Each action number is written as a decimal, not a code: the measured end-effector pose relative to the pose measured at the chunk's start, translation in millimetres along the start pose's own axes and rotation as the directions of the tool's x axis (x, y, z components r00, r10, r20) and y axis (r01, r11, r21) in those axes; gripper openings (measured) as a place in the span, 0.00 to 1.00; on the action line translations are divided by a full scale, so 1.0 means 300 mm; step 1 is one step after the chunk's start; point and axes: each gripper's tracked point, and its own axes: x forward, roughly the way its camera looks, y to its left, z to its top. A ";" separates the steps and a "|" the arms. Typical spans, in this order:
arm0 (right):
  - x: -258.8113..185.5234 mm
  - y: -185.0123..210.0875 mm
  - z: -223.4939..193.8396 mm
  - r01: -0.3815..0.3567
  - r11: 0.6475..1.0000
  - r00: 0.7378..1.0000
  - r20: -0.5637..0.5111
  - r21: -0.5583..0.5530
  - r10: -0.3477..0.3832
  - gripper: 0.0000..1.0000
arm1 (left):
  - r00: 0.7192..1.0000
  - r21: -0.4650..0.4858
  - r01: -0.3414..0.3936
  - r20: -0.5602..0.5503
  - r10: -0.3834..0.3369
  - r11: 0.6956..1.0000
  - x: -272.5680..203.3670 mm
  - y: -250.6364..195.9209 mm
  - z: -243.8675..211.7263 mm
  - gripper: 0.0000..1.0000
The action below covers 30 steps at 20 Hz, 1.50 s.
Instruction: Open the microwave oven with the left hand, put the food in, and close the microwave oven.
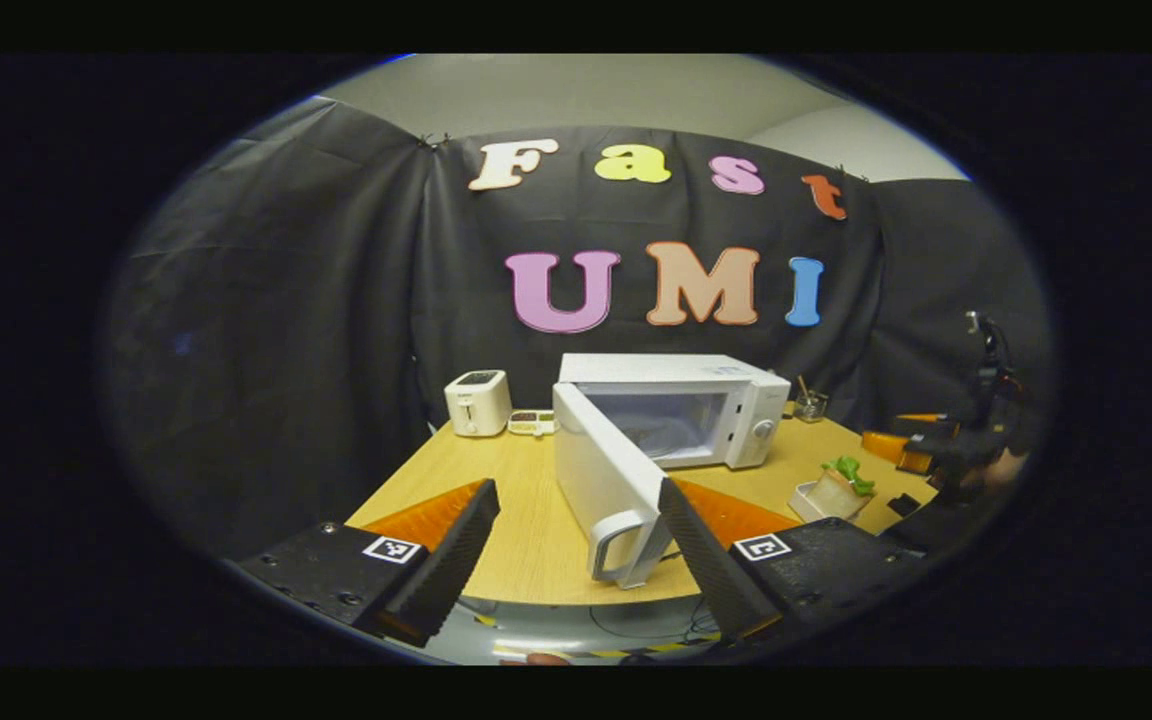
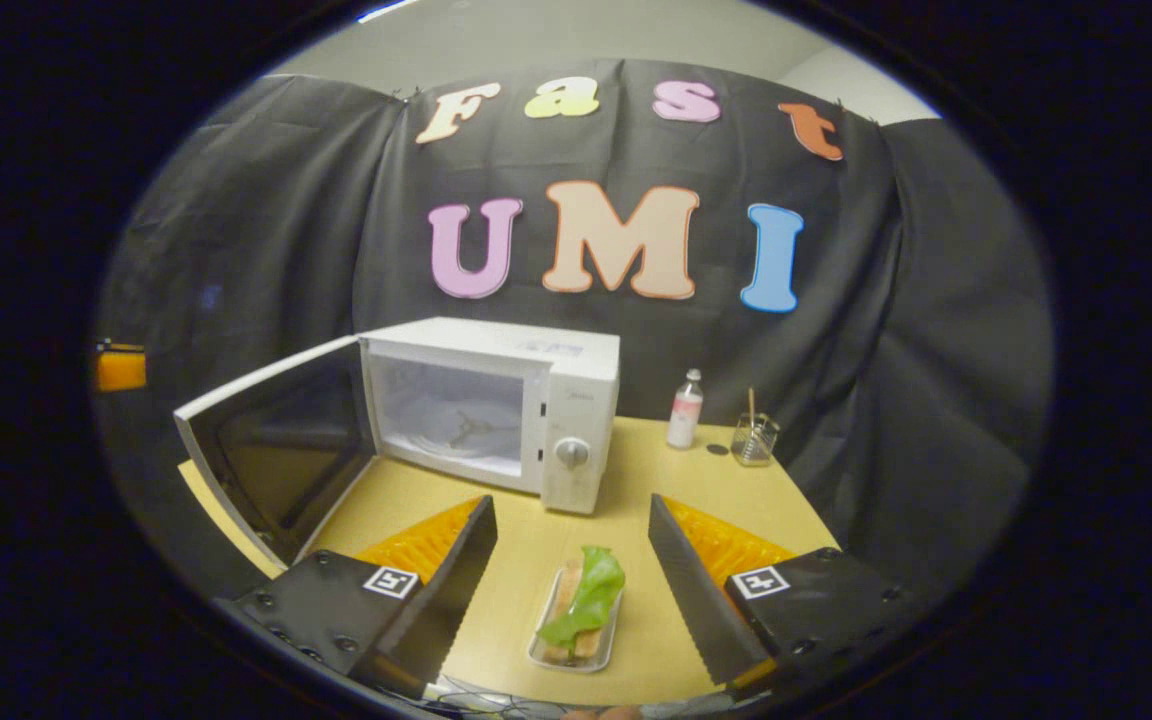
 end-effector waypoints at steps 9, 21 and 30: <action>0.024 -0.045 -0.363 0.091 0.995 0.981 -0.173 0.029 -0.084 0.98 | 0.997 -0.044 0.002 0.083 0.001 0.999 0.027 0.019 0.061 0.98; 0.056 -0.019 -0.505 0.112 0.990 0.950 -0.301 0.081 -0.082 0.69 | 0.991 -0.081 0.042 0.128 -0.031 0.996 0.020 -0.028 0.076 0.98; 0.062 0.010 -0.490 0.119 0.992 0.945 -0.311 0.048 -0.098 0.35 | 0.991 -0.029 -0.009 0.135 0.013 1.000 0.019 0.017 0.068 0.98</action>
